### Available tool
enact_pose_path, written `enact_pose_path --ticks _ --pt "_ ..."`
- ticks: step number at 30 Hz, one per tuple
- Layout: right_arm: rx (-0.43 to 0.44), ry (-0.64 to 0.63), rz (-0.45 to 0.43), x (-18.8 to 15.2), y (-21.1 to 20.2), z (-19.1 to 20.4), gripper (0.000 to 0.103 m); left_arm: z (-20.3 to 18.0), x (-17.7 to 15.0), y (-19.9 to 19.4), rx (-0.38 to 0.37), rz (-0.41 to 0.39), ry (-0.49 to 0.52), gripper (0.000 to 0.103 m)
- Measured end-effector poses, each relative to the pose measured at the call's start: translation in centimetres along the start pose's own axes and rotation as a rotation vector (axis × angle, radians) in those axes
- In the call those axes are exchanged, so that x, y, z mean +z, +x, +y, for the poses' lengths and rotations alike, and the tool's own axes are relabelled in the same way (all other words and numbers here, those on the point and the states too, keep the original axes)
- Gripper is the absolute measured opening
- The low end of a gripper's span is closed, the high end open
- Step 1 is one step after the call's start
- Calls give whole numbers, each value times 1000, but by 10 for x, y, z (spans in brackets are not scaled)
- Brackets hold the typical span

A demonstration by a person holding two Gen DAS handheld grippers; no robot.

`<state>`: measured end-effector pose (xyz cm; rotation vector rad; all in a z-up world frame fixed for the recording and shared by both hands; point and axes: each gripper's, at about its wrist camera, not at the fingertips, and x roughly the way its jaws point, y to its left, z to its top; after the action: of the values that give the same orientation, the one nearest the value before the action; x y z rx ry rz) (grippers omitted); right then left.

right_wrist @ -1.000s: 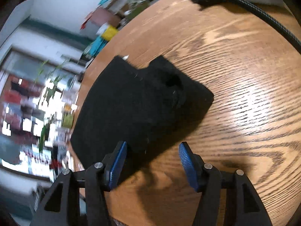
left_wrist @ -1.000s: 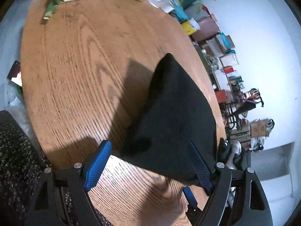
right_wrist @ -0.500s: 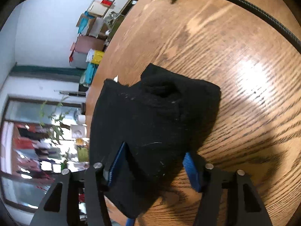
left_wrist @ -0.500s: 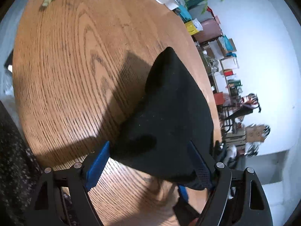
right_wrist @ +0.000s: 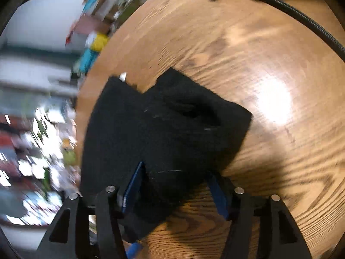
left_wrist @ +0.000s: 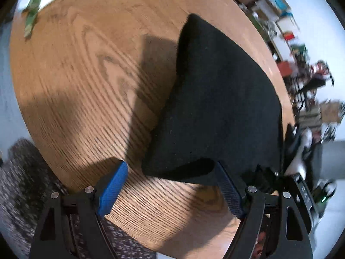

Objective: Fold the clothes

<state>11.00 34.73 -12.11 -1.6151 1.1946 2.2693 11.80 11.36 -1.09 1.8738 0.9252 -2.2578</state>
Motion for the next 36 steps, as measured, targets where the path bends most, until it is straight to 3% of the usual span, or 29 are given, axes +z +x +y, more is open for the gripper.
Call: enact_pose_path --ticks 5,9,10,11,14,17,22,26,30,33,36 --pt "-123 -194 46 9 11 27 71 -9 5 -11 87 -39 90 82" --pt "-156 -322 68 10 17 38 72 -13 1 -14 104 -62 145 82" --pt "-138 -326 68 10 16 37 67 -12 -1 -15 101 -65 140 82" --pt "-108 -324 70 11 16 35 55 -10 -2 -16 98 -68 136 82" --pt "-35 -288 94 16 12 28 41 -8 -8 -19 97 -93 151 82" --pt "-7 -247 112 19 7 26 37 -10 -16 -24 123 -130 208 82" --pt "-82 -277 103 16 3 44 37 -16 -33 -31 195 -174 363 82" --pt "-154 -301 121 20 4 61 37 -31 -57 -43 258 -244 676 82" --pt "-191 -328 152 24 7 72 36 -46 -99 -46 376 -343 1145 82" --pt "-170 -340 145 26 2 79 35 -47 -118 -35 386 -351 1311 82" --pt "-137 -322 151 31 -3 82 34 -47 -137 -19 432 -407 1434 82"
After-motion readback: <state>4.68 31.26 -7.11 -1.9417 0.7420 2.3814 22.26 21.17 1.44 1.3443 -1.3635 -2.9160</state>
